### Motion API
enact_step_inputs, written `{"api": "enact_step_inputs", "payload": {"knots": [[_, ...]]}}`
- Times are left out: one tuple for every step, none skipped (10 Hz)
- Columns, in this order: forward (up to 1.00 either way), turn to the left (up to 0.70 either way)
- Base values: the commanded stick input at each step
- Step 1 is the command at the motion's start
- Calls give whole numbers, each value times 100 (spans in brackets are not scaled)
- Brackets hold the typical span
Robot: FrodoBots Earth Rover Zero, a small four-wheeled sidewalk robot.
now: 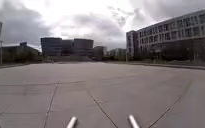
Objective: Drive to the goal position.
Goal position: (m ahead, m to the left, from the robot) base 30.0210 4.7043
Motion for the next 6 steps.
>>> {"api": "enact_step_inputs", "payload": {"knots": [[70, 1], [70, 1], [70, 1], [70, 1], [70, 1], [70, 1]]}}
